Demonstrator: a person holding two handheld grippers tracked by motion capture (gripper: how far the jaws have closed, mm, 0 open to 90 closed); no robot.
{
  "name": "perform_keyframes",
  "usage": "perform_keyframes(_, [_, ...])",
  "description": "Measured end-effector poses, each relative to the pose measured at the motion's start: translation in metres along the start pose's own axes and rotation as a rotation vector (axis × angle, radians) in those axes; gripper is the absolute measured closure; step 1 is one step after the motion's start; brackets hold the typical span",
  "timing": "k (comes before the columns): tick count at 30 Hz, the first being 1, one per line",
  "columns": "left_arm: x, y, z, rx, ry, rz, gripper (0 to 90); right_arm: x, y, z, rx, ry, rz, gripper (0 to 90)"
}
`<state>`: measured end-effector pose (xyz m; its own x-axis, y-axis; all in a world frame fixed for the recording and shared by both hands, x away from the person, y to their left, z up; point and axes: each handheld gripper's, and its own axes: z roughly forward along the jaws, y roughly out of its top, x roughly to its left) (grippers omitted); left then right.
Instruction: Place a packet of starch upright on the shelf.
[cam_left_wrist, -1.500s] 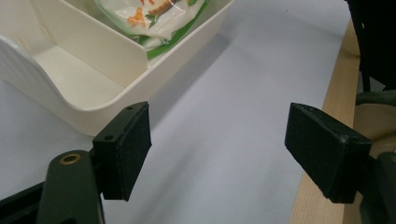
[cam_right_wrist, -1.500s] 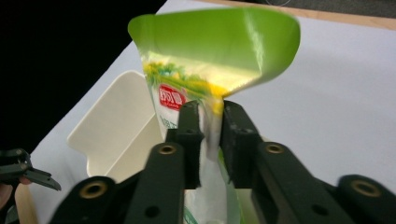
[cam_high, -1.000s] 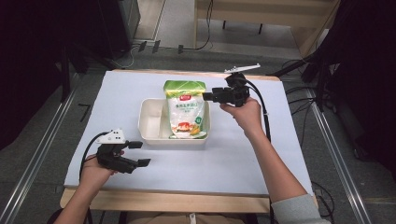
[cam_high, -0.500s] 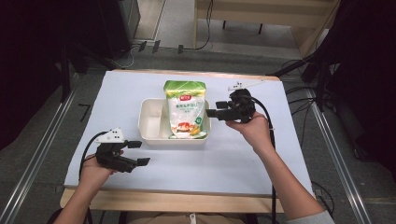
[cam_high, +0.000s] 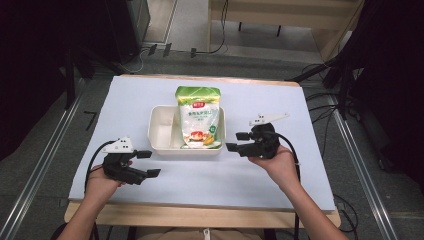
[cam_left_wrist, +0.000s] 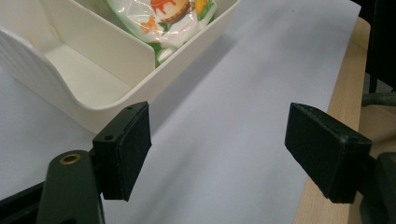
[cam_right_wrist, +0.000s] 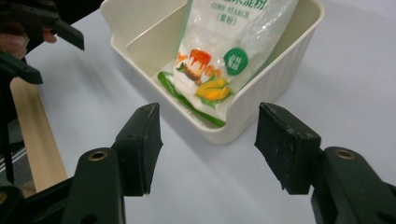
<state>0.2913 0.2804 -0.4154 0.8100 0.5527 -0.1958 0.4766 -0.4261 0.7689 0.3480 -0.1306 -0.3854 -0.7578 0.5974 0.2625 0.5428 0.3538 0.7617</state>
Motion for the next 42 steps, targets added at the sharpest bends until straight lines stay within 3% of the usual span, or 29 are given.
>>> perform_keyframes(7, [0.000,0.001,0.001,0.007,-0.001,0.002,23.4,0.003,-0.031,0.000,-0.009,0.037,-0.018,41.3])
perform_keyframes(11, [-0.006,0.004,0.002,0.006,-0.018,0.032,23.4,0.002,-0.042,0.001,-0.013,0.026,-0.049,41.5])
perform_keyframes(14, [-0.007,0.005,0.002,0.011,-0.019,0.041,23.2,-0.001,-0.046,0.002,-0.019,0.031,-0.017,41.4])
perform_keyframes(25, [-0.004,0.007,0.005,0.024,-0.017,0.042,23.2,0.000,-0.049,0.024,0.019,0.009,-0.044,41.5])
perform_keyframes(29, [-0.004,0.007,0.002,0.033,-0.004,0.054,23.2,-0.002,-0.049,0.023,0.019,0.008,-0.035,41.4])
perform_keyframes(33, [-0.001,0.005,-0.001,0.015,0.007,0.029,23.1,-0.003,-0.050,0.022,0.020,0.008,-0.031,40.8])
perform_keyframes(42, [-0.002,0.006,0.001,0.023,-0.001,0.042,23.1,-0.005,-0.050,0.023,0.033,0.002,-0.027,40.5])
